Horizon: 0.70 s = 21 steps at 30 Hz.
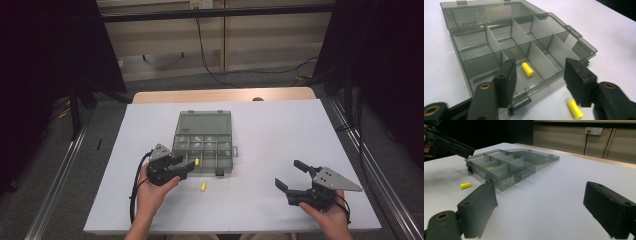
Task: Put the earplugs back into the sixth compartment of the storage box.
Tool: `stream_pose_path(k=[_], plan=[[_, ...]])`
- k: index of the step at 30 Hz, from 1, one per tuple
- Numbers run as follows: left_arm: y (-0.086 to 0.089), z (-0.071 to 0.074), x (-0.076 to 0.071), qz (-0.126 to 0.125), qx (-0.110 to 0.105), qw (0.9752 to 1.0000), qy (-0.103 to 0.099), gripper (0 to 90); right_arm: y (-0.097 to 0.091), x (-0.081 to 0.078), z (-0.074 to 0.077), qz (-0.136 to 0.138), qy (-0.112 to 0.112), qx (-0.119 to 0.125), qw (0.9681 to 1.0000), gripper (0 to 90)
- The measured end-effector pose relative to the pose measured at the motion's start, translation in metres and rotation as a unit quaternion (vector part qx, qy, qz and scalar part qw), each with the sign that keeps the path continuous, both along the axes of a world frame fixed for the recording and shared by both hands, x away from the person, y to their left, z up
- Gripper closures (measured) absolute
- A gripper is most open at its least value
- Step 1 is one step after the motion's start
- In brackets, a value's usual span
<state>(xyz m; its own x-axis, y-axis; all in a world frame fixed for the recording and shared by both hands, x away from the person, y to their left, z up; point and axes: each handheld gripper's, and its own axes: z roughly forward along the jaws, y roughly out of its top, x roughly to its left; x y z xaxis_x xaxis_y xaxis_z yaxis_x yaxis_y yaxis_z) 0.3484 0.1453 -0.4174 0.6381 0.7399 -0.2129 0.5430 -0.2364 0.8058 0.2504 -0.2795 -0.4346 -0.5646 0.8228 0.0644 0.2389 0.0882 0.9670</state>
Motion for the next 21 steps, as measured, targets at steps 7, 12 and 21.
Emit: stream_pose_path(k=[7,12,21], plan=[[0.001,-0.002,-0.007,-0.006,-0.001,1.0,0.004,31.4,0.001,0.001,-0.001,0.0,0.002,-0.002,1.0,10.8],[0.0,-0.003,-0.012,-0.012,-0.005,0.9999,0.006,26.0,0.001,0.0,0.0,0.0,0.001,-0.002,1.0,10.8],[-0.001,-0.002,-0.019,-0.024,-0.007,0.9997,0.008,20.4,0.0,0.001,-0.001,-0.001,0.0,-0.004,1.0,10.8]])
